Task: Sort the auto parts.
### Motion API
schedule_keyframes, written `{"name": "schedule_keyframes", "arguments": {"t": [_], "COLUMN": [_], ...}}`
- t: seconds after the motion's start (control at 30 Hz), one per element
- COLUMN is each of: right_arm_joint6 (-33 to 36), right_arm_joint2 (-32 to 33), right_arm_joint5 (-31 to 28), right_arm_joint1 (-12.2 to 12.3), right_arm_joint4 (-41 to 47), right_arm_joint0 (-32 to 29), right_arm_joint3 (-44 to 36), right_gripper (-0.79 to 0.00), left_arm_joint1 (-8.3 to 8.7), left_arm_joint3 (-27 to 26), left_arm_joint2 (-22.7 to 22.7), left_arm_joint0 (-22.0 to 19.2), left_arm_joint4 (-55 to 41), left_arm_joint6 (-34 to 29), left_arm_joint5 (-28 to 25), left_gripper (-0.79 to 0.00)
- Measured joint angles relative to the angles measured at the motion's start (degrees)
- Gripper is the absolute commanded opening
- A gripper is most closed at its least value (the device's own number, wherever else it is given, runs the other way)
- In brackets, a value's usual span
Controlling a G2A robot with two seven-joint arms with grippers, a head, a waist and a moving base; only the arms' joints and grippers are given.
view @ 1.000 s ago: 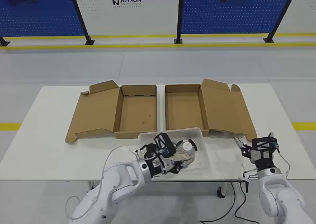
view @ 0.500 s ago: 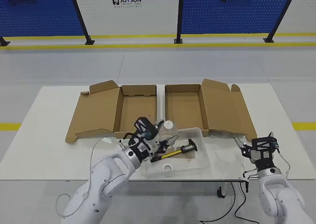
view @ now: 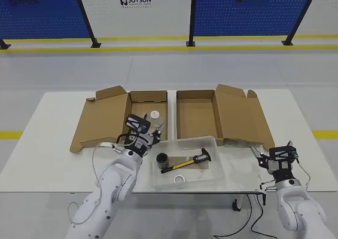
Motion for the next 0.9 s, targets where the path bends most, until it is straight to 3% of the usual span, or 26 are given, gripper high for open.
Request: {"name": "schedule_keyframes", "arguments": {"t": [0.27,0.77,0.9], "right_arm_joint6": [0.0,0.0,0.0], "right_arm_joint2": [0.0,0.0,0.0], "right_arm_joint5": [0.0,0.0,0.0], "right_arm_joint1": [0.0,0.0,0.0], "right_arm_joint4": [0.0,0.0,0.0], "right_arm_joint0": [0.0,0.0,0.0], "right_arm_joint3": [0.0,0.0,0.0], "right_gripper": [0.000,0.000,0.000], "left_arm_joint1": [-0.67,-0.76,-1.19], "left_arm_joint3": [4.5,5.4,6.4], "left_arm_joint2": [0.0,0.3,0.7], "left_arm_joint0": [-0.7,-0.8,-3.0], "left_arm_joint4": [-1.1,-1.5,-2.7], "left_arm_joint6": [3.7,2.8,1.4], "left_arm_joint5": [4.7,4.3,4.7], "left_gripper": [-0.785,-0.785,-0.785]}}
